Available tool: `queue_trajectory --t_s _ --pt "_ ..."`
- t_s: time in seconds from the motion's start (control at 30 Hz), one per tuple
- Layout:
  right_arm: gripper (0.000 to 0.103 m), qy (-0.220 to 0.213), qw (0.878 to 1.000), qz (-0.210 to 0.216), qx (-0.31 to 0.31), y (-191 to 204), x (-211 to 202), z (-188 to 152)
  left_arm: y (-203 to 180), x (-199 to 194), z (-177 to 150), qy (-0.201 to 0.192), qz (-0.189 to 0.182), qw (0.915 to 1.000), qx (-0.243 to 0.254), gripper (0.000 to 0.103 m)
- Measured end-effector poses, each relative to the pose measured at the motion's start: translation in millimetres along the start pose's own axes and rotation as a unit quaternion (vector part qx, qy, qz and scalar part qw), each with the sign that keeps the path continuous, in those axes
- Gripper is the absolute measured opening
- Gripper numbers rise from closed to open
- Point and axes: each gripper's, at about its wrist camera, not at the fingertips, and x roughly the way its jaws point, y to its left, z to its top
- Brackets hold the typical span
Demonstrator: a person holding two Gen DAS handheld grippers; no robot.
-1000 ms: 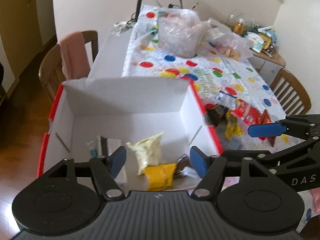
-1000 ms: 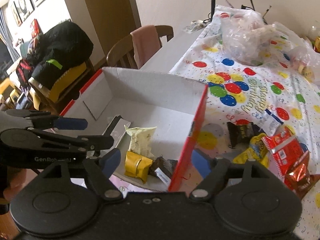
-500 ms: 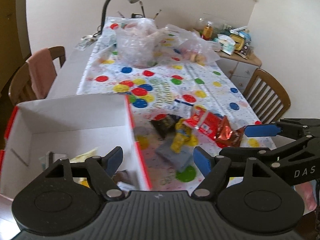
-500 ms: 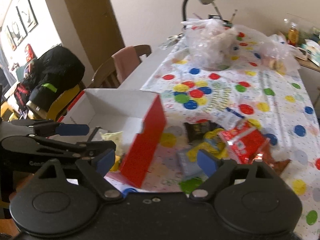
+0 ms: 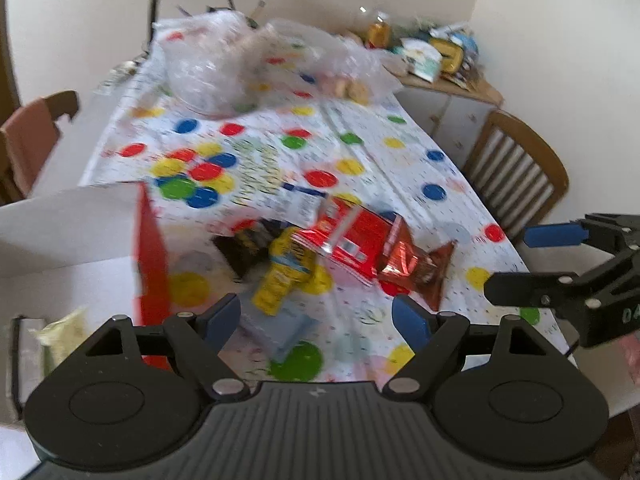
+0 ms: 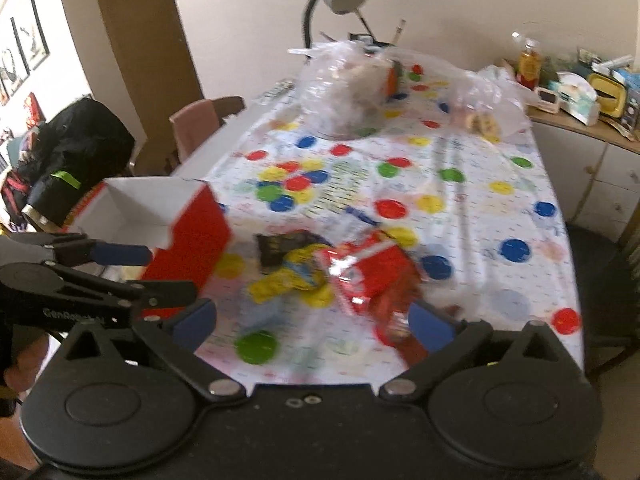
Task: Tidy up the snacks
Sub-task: 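Move both tools back toward the snack pile, then grasp the copper-brown bag with the right tool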
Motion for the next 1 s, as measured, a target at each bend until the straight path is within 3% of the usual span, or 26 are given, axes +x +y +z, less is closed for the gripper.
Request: queue_trajectory --t_s 0.3,0.4,0.83,1.0 --pt "0.102 0.040 0.999 -0.016 0.014 -60.6 31.5 -13.5 -27.3 51.9 5.6 0.029 0.001 0.9994 0.021 0.083" --pt "0.102 0.050 0.999 -0.016 -0.010 -69.0 46.8 -11.3 -26.0 68.0 6.2 0.041 0.007 0.9989 0.021 0.083" --pt "0.101 0.120 0.986 0.021 -0.116 -70.5 134.8 -0.5 20.2 107.6 17.8 0.081 0.022 0.9962 -0.021 0.083" --pt "0.094 0.138 0.982 0.026 -0.123 -75.7 155.1 -1.5 20.1 120.7 23.0 0.097 0.011 0.9952 0.007 0.083"
